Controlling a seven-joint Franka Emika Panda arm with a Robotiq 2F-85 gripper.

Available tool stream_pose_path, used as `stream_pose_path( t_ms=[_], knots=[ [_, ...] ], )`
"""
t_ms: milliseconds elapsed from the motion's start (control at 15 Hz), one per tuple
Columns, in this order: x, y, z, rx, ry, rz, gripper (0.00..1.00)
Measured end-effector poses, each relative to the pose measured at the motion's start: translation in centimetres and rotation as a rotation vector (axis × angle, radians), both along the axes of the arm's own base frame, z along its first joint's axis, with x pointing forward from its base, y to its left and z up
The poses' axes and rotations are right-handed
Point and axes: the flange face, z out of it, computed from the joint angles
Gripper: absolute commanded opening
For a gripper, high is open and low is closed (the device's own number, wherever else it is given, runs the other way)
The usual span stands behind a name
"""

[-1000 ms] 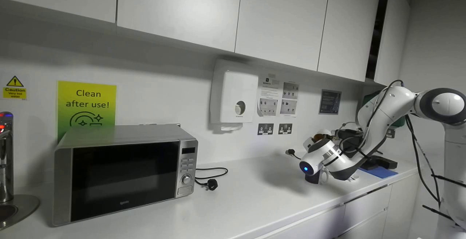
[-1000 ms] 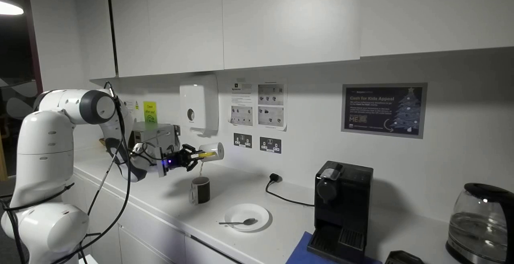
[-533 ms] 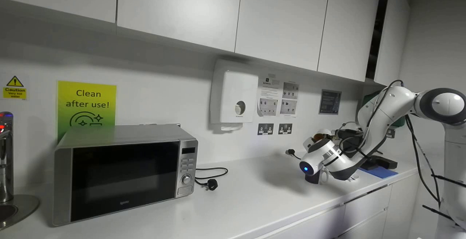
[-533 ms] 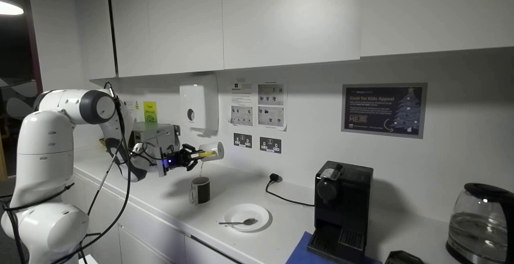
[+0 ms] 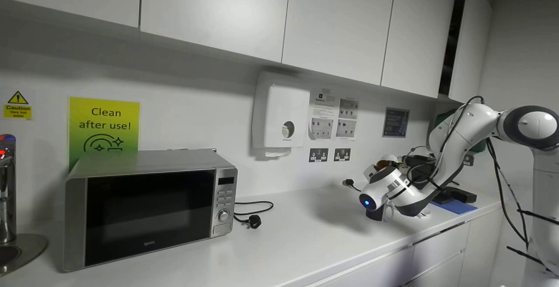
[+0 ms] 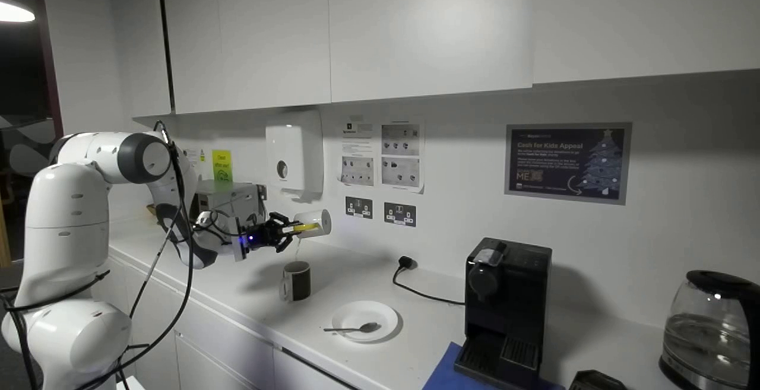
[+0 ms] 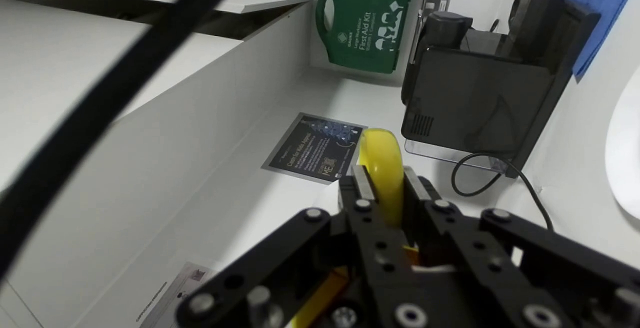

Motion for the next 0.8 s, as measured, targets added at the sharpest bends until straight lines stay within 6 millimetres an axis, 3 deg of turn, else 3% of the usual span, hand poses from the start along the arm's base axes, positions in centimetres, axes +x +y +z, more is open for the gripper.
stream_pose_path(
  t_ms=[800],
  knots=[
    [0.26, 0.13, 0.41, 0.014, -0.009, -0.009, 0.04]
  ],
)
